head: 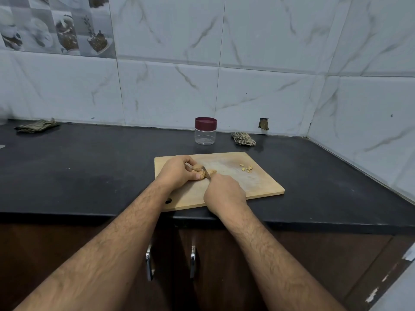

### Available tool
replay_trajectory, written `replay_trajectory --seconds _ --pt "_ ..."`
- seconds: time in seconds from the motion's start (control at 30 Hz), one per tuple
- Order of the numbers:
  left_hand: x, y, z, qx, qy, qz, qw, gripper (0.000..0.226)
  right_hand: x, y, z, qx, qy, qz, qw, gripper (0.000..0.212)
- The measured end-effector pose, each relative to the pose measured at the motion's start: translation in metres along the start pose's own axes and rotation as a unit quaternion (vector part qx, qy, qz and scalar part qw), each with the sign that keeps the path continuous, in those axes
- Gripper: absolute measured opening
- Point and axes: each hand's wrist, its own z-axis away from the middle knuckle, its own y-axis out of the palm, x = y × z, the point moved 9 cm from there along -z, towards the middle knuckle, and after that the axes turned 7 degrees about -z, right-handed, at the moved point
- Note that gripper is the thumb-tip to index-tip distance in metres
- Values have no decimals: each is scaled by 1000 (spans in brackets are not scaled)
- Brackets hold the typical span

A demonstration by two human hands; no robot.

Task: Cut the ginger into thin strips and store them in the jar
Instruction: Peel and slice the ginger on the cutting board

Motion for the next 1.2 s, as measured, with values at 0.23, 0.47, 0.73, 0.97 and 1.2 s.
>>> replay_trajectory --seconds 0.23,0.47,0.73,0.97,1.2 --pt "5 -1 -2 -13 -11 3 1000 26 5 1 -10 14 18 -32 999 28" --pt "2 -2 1 -22 -13 8 1000 26 6 -2 -12 34 13 -29 999 27" --pt "5 -2 -5 17 -7 17 1000 25 -4 2 -3 50 20 -20 998 38" --pt "8 -11 -19 42 -10 -37 998 36 -10 -3 3 22 -24 -10 999 30" --pt "14 -9 -31 53 -21 -73 996 43 -30 -32 -28 -26 -8 -26 999 16"
